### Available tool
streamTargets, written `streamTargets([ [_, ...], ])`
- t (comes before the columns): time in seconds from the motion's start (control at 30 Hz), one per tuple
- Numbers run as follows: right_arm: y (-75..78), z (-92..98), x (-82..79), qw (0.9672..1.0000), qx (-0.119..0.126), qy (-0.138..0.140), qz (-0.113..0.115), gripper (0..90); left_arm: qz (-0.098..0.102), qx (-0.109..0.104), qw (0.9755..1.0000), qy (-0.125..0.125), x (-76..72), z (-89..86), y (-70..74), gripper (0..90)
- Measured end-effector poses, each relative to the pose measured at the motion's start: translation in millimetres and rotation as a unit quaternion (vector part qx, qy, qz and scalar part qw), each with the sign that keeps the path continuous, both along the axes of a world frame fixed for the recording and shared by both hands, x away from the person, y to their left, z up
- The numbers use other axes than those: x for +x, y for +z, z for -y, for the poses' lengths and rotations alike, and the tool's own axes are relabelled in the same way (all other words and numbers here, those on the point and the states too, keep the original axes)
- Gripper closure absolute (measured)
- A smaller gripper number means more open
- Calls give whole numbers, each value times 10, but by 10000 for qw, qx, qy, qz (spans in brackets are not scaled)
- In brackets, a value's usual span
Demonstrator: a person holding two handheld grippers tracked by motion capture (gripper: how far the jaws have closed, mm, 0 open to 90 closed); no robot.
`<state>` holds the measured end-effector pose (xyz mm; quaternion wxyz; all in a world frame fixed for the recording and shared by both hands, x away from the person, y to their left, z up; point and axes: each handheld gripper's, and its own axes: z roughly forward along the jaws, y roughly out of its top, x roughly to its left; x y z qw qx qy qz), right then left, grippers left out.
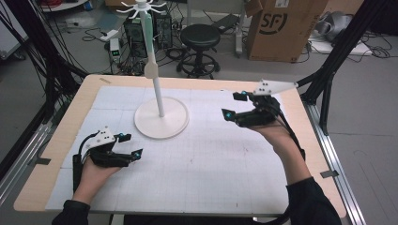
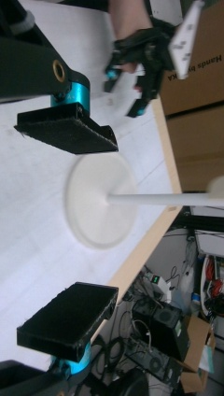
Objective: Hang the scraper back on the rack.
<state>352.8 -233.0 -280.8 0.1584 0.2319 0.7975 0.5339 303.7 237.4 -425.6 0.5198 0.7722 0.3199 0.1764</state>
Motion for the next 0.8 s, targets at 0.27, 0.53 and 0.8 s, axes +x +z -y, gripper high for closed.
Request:
streamTargets([
  [0.27,-567,463,-163,9989,173,-371,-249,200,76,157,9996,210,-7,-89,6,221],
  [0.53,-940,621,-199,9964,50,-604,-590,183,57,168,9992,359,3,-137,-15,219],
  [0.8,-1088,589,-188,9953,-140,-720,-629,174,35,334,9987,393,15,-105,-35,219],
])
